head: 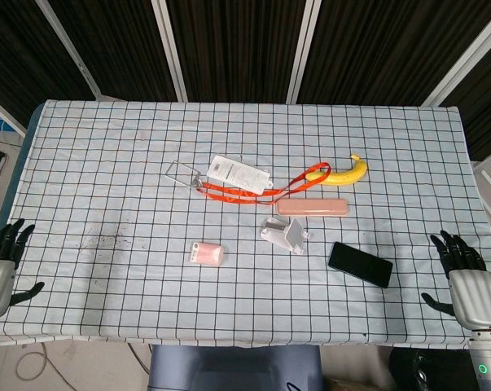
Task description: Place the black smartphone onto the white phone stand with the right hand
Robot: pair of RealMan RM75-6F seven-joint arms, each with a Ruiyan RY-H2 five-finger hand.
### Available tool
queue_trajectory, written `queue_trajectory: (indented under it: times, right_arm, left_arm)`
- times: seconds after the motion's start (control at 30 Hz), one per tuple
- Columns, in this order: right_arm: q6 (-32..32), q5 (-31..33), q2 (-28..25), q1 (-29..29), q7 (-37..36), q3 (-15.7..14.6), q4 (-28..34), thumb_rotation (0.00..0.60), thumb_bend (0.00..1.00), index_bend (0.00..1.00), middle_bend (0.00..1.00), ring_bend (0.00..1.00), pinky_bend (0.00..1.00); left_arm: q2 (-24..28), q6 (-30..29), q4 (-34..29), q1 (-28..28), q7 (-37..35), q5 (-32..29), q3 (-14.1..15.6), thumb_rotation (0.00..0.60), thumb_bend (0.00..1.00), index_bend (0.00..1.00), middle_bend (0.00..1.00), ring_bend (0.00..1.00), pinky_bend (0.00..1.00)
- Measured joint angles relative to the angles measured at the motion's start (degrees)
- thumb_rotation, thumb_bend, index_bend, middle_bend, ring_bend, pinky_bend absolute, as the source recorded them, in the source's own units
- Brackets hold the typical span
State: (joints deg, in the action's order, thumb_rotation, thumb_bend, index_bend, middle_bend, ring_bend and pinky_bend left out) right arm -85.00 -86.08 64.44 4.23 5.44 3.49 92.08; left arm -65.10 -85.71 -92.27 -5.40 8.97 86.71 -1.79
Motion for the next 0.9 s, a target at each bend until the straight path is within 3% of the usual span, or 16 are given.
queue_trajectory:
  times: [0.63, 0.8, 0.9]
  right_arm:
    - [0.01, 0.23, -0.04, -0.32, 0.06, -0.25, 1.47, 0.600, 0.02, 0.00, 0.00, 0.00, 0.16]
    - [0.18, 0.47, -0.23, -0.38, 0.17, -0.28, 2.66, 0.600, 0.05, 0.00, 0.00, 0.00, 0.16]
    - [0.57, 1.10, -0.51, -0.35, -0.33, -0.16, 4.42, 0.600, 0.08, 0.01, 0.05, 0.03, 0.16]
  left_arm:
    - [-0.12, 0.18, 0.08, -0.21, -0.83, -0.05, -0.23, 0.600, 0.00, 0.00, 0.00, 0.00, 0.00]
    - [-0.06, -0.03, 0.32, -0.17, -1.30, 0.08, -0.27, 0.600, 0.00, 0.00, 0.00, 0.00, 0.00]
    - [0.02, -0.28, 0.50, -0.05, -1.83, -0.06, -0.40, 0.600, 0.00, 0.00, 0.00, 0.00, 0.00]
